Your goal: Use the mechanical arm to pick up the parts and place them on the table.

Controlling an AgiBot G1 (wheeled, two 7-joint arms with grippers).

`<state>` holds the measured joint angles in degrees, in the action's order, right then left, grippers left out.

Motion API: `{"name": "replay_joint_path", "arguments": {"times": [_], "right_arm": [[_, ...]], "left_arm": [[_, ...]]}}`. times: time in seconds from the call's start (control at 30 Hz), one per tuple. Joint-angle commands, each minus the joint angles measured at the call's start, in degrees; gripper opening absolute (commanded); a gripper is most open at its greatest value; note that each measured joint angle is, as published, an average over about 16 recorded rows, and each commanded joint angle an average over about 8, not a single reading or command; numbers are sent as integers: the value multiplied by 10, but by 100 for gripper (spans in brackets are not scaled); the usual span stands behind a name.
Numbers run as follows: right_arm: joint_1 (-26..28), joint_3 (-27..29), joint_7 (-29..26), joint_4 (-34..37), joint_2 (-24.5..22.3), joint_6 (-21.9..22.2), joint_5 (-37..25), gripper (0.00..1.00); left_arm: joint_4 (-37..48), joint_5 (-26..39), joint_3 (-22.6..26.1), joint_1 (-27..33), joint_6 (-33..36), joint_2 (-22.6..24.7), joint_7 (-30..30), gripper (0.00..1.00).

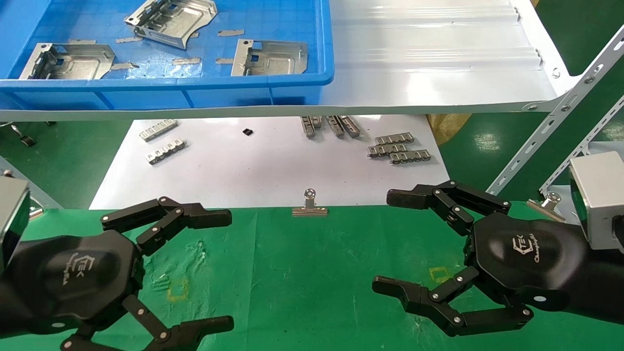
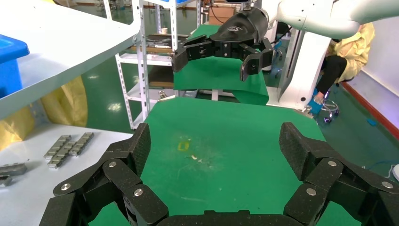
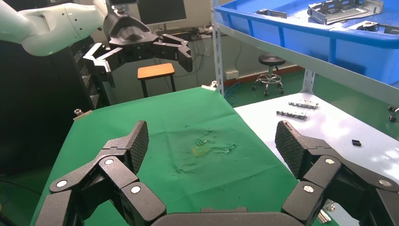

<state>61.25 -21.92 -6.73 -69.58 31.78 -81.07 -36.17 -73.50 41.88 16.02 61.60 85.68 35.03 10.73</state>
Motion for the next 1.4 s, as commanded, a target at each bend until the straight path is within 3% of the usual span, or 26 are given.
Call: {"name": "replay_joint_path", "arguments": {"times": [0.03, 0.63, 0.77, 1.03, 1.23, 1.4], "right_arm": [[0, 0, 0, 0, 0, 0, 0, 0], [0, 0, 0, 0, 0, 0, 0, 0], [0, 0, 0, 0, 0, 0, 0, 0], [0, 0, 0, 0, 0, 0, 0, 0], [0, 0, 0, 0, 0, 0, 0, 0], [0, 0, 0, 0, 0, 0, 0, 0]], "left_arm": [[0, 0, 0, 0, 0, 0, 0, 100], [-1, 0, -1, 1, 0, 0, -1, 100], [0, 7, -2, 27, -4, 2, 2, 100], [91, 95, 25, 210, -26, 53, 20, 100], [282, 204, 69, 365, -66, 125, 2, 100], [447, 293, 100, 462, -172, 188, -32, 100]]}}
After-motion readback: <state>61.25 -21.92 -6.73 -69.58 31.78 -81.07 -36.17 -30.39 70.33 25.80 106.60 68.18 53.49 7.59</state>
